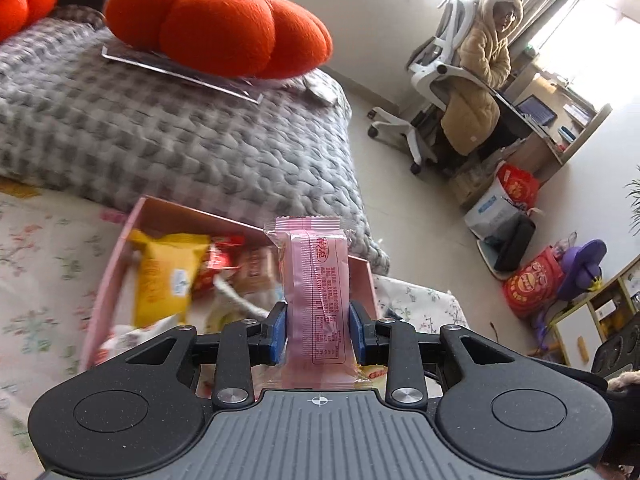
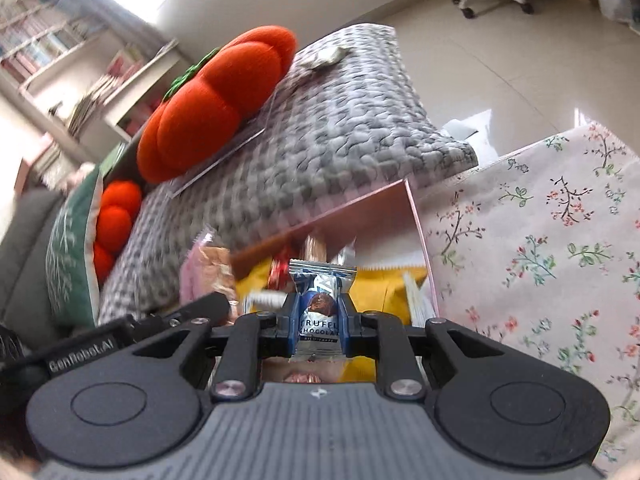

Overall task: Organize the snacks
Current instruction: 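Carry both held snacks over the box and lower them inside, then open both grippers to release the snacks into the box, then grasp the yellow chip packet with the left gripper while the right grasps the gold bar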

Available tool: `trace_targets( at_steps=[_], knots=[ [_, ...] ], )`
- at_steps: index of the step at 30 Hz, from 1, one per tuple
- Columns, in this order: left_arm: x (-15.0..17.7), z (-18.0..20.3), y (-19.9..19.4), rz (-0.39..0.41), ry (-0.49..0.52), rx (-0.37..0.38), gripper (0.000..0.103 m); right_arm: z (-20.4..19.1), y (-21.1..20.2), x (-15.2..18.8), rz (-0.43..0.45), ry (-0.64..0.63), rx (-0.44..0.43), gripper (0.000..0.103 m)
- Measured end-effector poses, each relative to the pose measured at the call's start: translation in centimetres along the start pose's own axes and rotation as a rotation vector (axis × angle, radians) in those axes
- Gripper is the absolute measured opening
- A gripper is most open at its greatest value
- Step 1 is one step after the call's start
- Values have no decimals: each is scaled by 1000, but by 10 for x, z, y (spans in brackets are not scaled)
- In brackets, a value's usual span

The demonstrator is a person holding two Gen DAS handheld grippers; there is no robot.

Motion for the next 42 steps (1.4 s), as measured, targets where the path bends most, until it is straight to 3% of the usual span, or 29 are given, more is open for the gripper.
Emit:
trace_targets(
  at_steps=[5, 8, 9, 13, 17, 21, 24, 30, 36, 42],
  knots=[
    [4, 2, 31, -21, -4, 29, 30, 15, 11, -9, 47, 54, 16, 19],
    [6, -16, 35, -31, -21, -15, 32, 14, 10, -20, 125, 54, -4, 33],
    [5, -20, 33, -30, -26, -15, 34, 14, 10, -20, 135, 54, -8, 37],
    [-2, -28, 14, -6, -13, -32, 36, 18, 7, -18, 121, 24, 50, 37],
    [-7, -28, -12, 26, 14, -64, 38, 15, -5, -16, 103, 49, 31, 37],
    [8, -35, -30, 21, 46, -149, 46, 1, -24, -16, 103, 4, 42, 40],
    [29, -49, -33, -23, 23, -213, 47, -7, -34, -11, 77, -67, 80, 48],
    [85, -71, -36, -153, -80, -217, 47, -13, -46, 24, -28, -239, 201, 52],
    [111, -67, -46, -170, -59, -216, 62, -19, -58, 56, -104, -382, 250, 58],
    [131, -59, -30, -204, -13, -229, 68, -7, -72, 84, -155, -410, 277, 62]
  ],
)
Point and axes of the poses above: each gripper's, at about its wrist camera, not at the fingertips, and y roughly the way its jaws point, z to its right, x to its underside, the point moved 10 cm from there along y, roughly the way its jaws point, and after that the axes turned 12 degrees about -x, right-handed, at the moved point
